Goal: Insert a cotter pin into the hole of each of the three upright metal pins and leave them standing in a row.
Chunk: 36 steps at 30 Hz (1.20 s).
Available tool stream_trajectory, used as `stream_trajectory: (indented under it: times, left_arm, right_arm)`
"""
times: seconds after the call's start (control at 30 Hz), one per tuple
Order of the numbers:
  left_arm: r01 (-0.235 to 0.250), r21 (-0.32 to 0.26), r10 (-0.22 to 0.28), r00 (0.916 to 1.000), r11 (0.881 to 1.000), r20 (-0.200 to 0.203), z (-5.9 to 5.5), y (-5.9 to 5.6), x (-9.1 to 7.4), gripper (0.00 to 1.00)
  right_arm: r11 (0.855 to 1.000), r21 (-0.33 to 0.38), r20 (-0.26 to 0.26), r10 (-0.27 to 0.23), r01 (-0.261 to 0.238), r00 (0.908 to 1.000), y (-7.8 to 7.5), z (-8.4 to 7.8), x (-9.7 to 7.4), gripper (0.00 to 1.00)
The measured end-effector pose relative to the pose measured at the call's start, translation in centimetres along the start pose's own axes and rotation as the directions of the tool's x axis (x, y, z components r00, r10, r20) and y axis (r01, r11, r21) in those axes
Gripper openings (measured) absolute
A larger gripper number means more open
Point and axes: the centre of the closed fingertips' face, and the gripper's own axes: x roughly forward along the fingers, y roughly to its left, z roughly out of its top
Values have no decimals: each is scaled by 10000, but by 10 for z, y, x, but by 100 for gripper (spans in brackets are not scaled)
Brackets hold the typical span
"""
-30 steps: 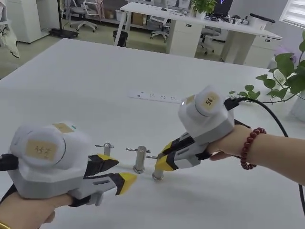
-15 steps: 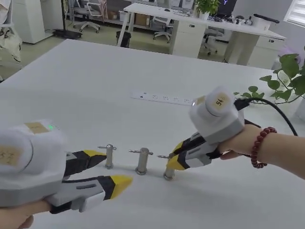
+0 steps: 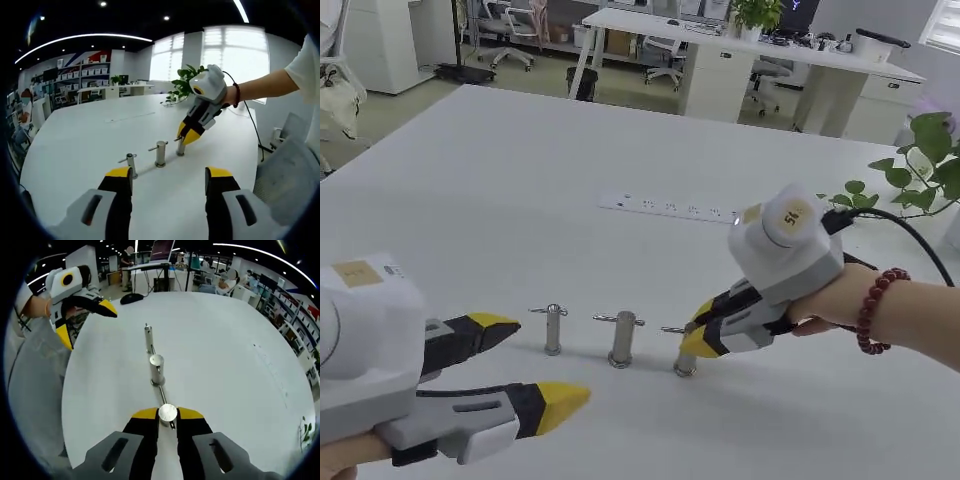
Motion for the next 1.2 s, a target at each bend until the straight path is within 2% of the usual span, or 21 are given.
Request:
stream_trajectory:
  times: [0.5,0.67,0.9,1.0,1.1,1.2]
  left_arm:
    - [27,39,-27,10000,10000,-64,-1,1,-3,63]
    - [-13,20,14,9999,10000,-154,-3,2,-4,64]
    - [-58,-11,58,9999,10000,-137,-3,3,-6,64]
    - [-75,-3,74,9999,10000,-146,-2,4,-6,65]
    - [-78,11,79,9998,10000,-162,-2,5,-8,66]
    - [-132,2,132,9997,9999,-209,-3,7,-9,67]
  right_arm:
    - [9995,192,563,242,-253,9981,-3,1,1,14]
    - [9995,45,677,319,-323,9972,-3,2,2,14]
    - [9995,130,888,289,-302,9956,-4,4,4,15]
    - [9994,112,876,324,-335,9956,-2,2,5,18]
    - [9984,363,1102,394,-436,9931,1,4,5,23]
    - [9971,743,1163,79,-166,9932,-1,3,3,28]
